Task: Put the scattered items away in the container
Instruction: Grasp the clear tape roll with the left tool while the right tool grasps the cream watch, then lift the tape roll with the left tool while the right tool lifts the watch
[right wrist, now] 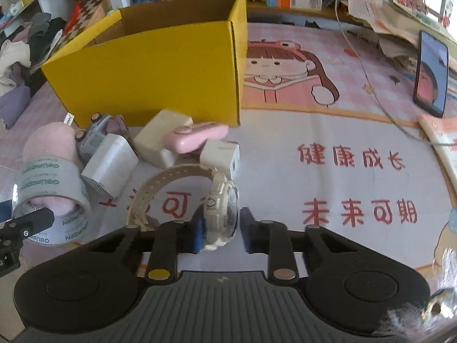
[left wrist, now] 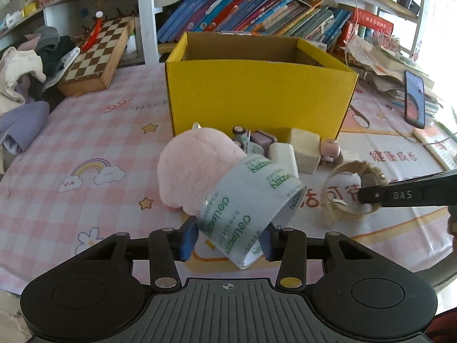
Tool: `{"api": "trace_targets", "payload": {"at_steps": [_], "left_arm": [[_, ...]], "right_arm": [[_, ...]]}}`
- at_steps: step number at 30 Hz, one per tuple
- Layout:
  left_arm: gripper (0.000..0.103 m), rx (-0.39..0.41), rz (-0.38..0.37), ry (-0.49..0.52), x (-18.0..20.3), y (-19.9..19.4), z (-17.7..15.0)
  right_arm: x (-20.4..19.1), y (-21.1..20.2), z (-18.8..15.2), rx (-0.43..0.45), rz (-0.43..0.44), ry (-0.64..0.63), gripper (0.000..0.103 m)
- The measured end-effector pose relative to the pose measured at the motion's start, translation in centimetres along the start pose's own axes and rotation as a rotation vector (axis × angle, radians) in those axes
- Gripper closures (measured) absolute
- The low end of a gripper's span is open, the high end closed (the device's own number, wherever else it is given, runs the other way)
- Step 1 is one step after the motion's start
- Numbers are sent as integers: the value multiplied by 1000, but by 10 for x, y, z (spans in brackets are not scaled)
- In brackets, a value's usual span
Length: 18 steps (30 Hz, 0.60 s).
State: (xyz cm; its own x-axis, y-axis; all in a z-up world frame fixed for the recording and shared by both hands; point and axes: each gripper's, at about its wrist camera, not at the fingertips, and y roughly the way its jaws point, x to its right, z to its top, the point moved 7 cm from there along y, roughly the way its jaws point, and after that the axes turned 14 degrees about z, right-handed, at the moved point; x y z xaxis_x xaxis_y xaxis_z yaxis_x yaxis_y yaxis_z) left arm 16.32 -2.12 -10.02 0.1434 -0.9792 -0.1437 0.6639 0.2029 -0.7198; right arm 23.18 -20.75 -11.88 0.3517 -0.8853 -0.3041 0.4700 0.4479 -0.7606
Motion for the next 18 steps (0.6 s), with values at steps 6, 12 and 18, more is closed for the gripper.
{"api": "trace_targets", "payload": {"at_steps": [6,12,18], "left_arm": [[65,-1,4,-14,-6,-2,-4],[66,0,-18,-34,-14,-7,-6],[66,21,-56,-53,-16,-12,-1]], "right_arm": [[0,-7,-6,9,8,13,87],[-9,-14,-10,23,29,21,87],[-19,-25,-13,47,29,11,87]]}}
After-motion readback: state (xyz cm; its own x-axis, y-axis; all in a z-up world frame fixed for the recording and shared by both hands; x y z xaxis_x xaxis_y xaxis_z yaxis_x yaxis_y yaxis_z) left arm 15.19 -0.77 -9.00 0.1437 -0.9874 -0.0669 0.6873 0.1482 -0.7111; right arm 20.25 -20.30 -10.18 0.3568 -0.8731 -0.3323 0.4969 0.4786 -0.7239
